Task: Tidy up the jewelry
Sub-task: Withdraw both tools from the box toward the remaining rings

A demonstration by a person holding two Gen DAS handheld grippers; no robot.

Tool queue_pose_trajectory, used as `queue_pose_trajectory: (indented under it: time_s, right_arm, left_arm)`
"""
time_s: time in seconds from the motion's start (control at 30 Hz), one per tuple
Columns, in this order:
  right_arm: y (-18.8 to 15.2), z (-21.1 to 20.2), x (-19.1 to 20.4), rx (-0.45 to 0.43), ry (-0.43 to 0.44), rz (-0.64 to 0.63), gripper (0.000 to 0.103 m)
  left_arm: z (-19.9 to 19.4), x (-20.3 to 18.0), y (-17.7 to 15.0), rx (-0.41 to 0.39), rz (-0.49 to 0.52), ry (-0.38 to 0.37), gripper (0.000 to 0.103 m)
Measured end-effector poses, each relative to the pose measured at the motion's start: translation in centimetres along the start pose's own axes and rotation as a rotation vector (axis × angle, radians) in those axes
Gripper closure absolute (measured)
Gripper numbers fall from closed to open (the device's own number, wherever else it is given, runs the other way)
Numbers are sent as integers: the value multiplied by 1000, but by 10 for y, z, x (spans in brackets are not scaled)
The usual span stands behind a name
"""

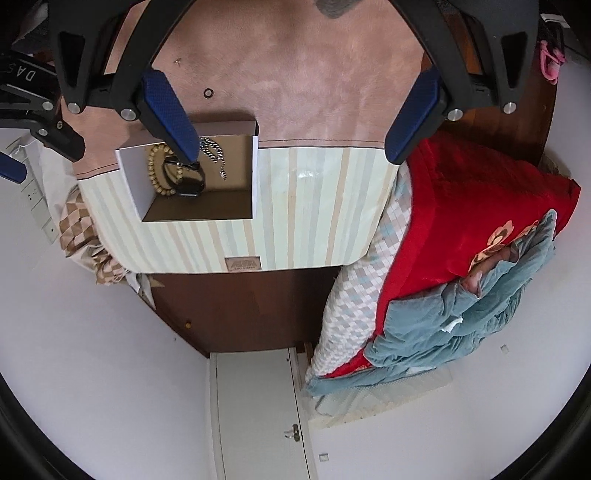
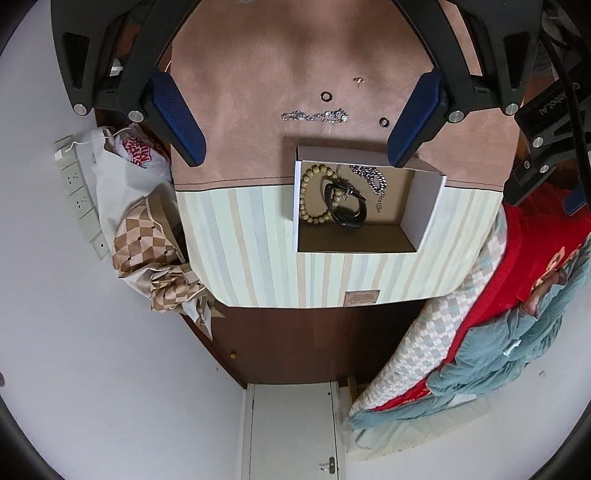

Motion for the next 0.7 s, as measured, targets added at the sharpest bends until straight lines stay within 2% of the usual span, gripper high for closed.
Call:
queue_pose_trajectory:
  time_s: [0.13, 0.33, 0.43, 0.6, 0.63, 0.67, 0.7]
  right_arm:
    - [-2, -19, -3, -27, 4, 4, 3]
    - [-14, -33, -6, -30, 49, 32, 3]
    - [-33, -17, -13, -9, 70, 64, 3]
    - [-87, 48, -9, 129, 108, 81, 4]
    - [-95, 57, -6, 140, 122, 79, 6]
    - [-103, 67, -2, 148, 133, 71, 14]
    - [-114, 79, 5, 162, 147, 56, 26]
  left_arm:
    - [-17, 0, -2, -23, -7, -10, 0]
    - [-23, 7, -18, -28, -36, 23, 0]
    - [-12, 9, -36, -9, -35, 51, 0]
    - [33, 16, -82, 104, -12, 136, 0]
    - [40, 18, -89, 121, -17, 143, 0]
    - [49, 20, -99, 143, -22, 150, 0]
    - [56, 22, -107, 161, -26, 156, 0]
Point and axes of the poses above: each gripper's, at about its wrist camera, not at the fingertips, and z roughly the way its jaws point, x to its left, y to its top, the point moved 10 cm from there along z, roughly the way its jaws point, and after that the axes turned 10 degrees about -y, right-handed, at the moved point
